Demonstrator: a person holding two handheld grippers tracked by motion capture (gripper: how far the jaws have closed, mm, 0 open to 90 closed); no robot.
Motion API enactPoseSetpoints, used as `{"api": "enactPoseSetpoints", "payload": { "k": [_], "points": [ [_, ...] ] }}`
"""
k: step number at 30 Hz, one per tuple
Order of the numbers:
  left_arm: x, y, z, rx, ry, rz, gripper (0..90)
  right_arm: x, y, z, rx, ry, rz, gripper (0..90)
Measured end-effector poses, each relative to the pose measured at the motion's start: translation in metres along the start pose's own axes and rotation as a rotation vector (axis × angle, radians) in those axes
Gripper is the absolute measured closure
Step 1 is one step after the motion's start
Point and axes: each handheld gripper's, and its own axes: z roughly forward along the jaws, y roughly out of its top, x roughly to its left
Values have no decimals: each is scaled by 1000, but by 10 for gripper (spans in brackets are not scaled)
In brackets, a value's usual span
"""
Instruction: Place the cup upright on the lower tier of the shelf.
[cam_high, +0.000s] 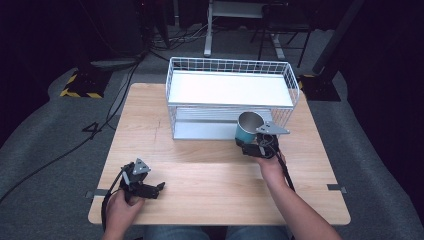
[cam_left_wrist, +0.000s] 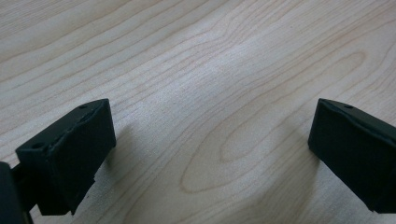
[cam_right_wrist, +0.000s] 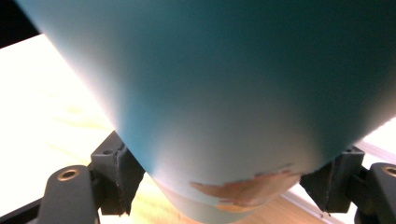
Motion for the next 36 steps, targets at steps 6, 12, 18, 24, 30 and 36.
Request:
{"api": "enactPoseSetpoints", "payload": {
  "k": [6, 12, 18, 24, 30, 36],
  "points": [
    [0, 0, 0, 0, -1, -1, 12, 1, 9, 16, -3, -6, 4, 249],
    [0, 0, 1, -3, -5, -8, 12, 3, 16, 35, 11, -14, 1, 248],
    [0, 0, 1, -3, -4, -5, 12, 5, 18, 56, 20, -27, -9, 248],
    [0, 0, 1, -2, -4, -5, 13, 4, 15, 75, 32, -35, 5, 248],
    [0, 0, 1, -2, -4, -5, 13, 3, 18, 93, 26, -51, 7, 248],
    [0, 0, 1, -3, -4, -5, 13, 2, 21, 109, 16, -74, 1, 248]
  ]
}}
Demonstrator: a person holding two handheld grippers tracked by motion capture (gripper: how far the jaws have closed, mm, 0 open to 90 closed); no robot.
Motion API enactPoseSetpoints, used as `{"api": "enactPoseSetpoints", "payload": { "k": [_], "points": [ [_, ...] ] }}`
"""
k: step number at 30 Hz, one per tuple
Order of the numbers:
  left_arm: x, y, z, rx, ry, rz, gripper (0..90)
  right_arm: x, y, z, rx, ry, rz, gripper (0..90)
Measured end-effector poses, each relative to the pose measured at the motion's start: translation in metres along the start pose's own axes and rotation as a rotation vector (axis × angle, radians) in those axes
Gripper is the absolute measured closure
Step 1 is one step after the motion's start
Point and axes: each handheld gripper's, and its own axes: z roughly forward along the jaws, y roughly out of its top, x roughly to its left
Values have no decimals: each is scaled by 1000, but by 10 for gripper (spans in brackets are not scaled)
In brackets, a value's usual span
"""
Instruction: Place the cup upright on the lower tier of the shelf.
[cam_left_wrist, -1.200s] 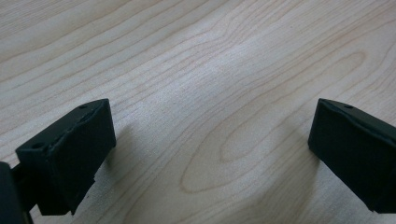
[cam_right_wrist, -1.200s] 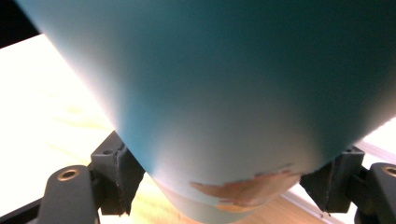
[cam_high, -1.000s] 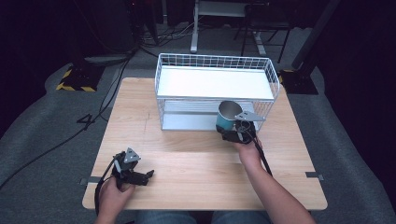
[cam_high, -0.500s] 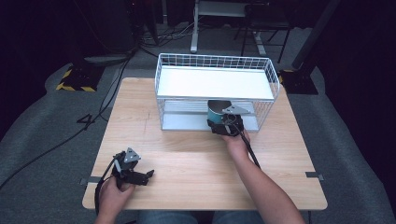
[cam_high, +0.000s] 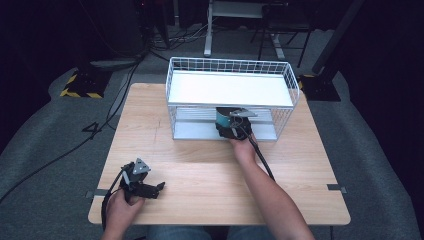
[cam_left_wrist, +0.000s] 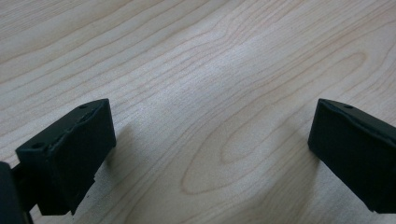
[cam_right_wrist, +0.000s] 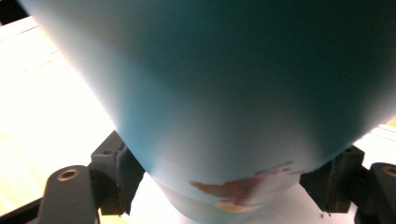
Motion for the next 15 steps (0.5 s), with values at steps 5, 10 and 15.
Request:
{"api": "enactPoseSetpoints", "payload": {
  "k": [5, 10, 15],
  "points": [
    [0, 0, 0, 0, 0, 0, 13, -5, -2, 9, 11, -26, 25, 247],
    [0, 0, 0, 0, 0, 0, 13, -10, -2, 15, 15, -50, 29, 247],
    [0, 0, 0, 0, 0, 0, 13, -12, -3, 19, 14, -55, 48, 246]
  ]
}}
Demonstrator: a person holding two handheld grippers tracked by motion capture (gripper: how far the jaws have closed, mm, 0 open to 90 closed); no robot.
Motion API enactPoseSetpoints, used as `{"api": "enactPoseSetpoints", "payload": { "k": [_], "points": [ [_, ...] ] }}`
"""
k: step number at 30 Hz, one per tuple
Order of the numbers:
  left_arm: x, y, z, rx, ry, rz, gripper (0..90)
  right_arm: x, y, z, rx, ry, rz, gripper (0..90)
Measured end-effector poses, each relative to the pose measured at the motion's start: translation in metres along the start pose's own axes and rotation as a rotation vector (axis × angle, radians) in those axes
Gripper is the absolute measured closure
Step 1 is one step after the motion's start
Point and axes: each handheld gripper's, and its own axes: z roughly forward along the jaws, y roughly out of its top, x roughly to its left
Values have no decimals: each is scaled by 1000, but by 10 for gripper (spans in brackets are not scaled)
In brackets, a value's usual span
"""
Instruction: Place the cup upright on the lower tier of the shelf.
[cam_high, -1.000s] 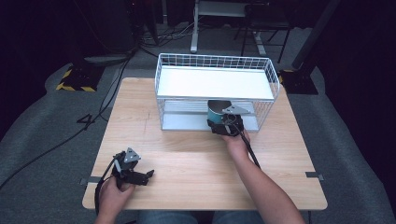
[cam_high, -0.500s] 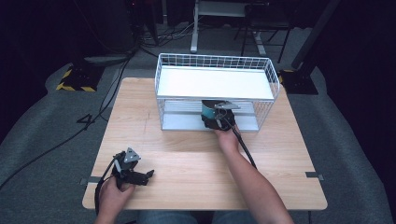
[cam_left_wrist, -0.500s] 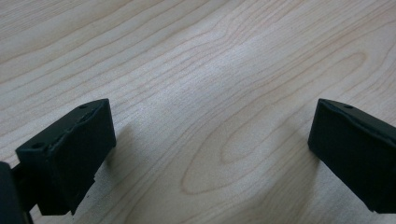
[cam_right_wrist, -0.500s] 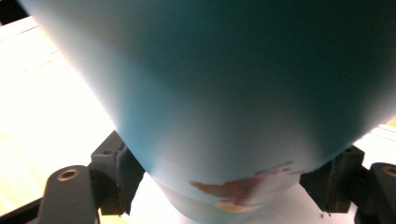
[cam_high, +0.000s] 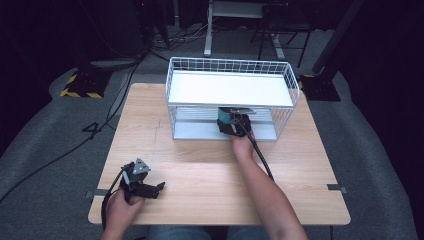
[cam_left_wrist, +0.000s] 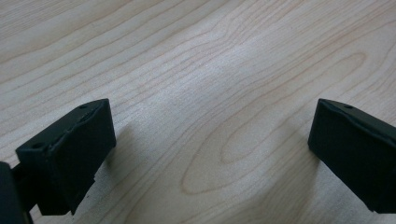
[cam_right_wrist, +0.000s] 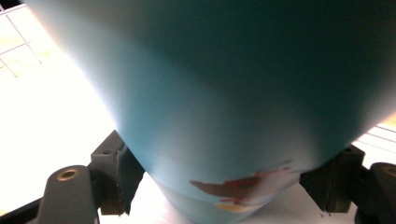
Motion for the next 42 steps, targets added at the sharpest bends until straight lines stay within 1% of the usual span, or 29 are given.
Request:
{"api": "enactPoseSetpoints", "payload": {
  "k": [1, 3, 7, 10, 14, 18, 22, 24, 25, 27, 29, 31, 32, 33, 34, 35, 36, 37, 39, 42],
  "points": [
    [0, 0, 0, 0, 0, 0, 13, 0, -1, 1, -3, 5, 11, 246],
    [0, 0, 0, 0, 0, 0, 13, 0, -1, 1, -4, 10, 14, 245],
    [0, 0, 0, 0, 0, 0, 12, 1, 0, 1, 4, 10, -12, 243],
    [0, 0, 0, 0, 0, 0, 13, 2, 0, 2, 4, 20, -30, 240],
    [0, 0, 0, 0, 0, 0, 13, 3, 0, 2, 4, 25, -35, 236],
    [0, 0, 0, 0, 0, 0, 13, 3, 2, 0, -11, 21, -33, 167],
    [0, 0, 0, 0, 0, 0, 13, 3, 2, -2, 7, 19, -52, 126],
    [0, 0, 0, 1, 1, -1, 13, 3, 1, -5, 6, 22, -47, 93],
    [0, 0, 0, 0, 0, -2, 13, 4, 0, -7, 15, 20, -36, 87],
    [0, 1, 0, 0, -1, -5, 13, 3, -1, -11, 12, 12, -55, 83],
    [0, 1, 0, 2, 1, 2, 13, 4, -2, -16, 0, -2, -74, 83],
    [0, 1, 1, 2, 1, 3, 13, 5, -2, -21, -11, 0, -81, 83],
    [0, 1, 1, 2, 1, 3, 13, 6, -3, -26, -3, 1, -77, 83],
    [1, 1, 1, 2, 0, 3, 13, 6, -3, -26, -3, 1, -77, 83],
    [1, 1, 1, 3, 1, 3, 13, 6, -3, -29, 5, 5, -56, 83],
    [1, 1, 1, 3, 1, 3, 12, 6, -3, -31, 4, 8, -53, 84],
    [1, 1, 1, 5, -1, -1, 13, 5, -4, -36, 2, 14, -55, 83],
    [1, 2, 1, 5, -1, 0, 13, 5, -4, -36, 2, 14, -55, 83],
    [1, 2, 1, 3, 3, 2, 13, 6, -4, -41, 6, 19, -61, 84],
    [1, 2, 1, 2, 3, 1, 13, 6, -6, -52, 17, 39, -60, 84]
  ]
}}
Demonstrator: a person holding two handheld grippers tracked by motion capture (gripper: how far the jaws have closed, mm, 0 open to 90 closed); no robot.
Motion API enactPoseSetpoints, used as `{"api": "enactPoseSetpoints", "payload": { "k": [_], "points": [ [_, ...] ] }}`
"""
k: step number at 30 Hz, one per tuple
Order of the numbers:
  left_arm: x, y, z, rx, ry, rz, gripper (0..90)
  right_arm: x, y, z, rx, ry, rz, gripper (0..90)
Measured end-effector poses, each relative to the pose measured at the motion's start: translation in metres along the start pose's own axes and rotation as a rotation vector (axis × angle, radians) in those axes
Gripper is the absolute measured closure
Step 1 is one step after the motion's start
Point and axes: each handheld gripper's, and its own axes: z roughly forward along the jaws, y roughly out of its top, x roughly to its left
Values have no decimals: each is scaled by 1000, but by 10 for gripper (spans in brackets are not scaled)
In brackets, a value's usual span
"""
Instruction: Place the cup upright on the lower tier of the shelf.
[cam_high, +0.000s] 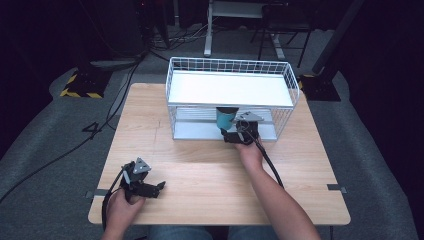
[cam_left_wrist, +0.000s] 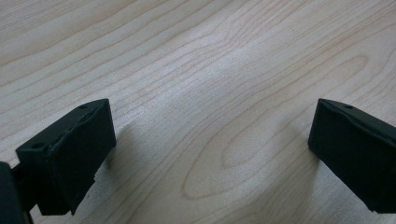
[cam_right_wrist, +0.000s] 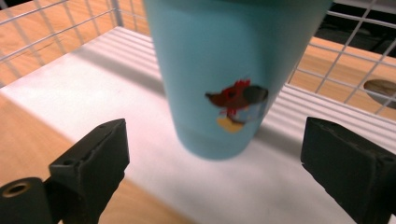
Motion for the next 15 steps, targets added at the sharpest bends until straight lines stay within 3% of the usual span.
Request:
{"api": "enactPoseSetpoints", "payload": {
  "k": [8, 12, 15],
  "points": [
    [0, 0, 0, 3, -3, 0, 13, 4, -4, -35, 0, 63, -36, 86],
    [0, 0, 0, 0, 2, -2, 13, 0, -5, -52, 55, 100, -34, 99],
    [-1, -1, 0, 0, 4, -3, 13, -4, -6, -66, 53, 112, -42, 99]
  ]
}}
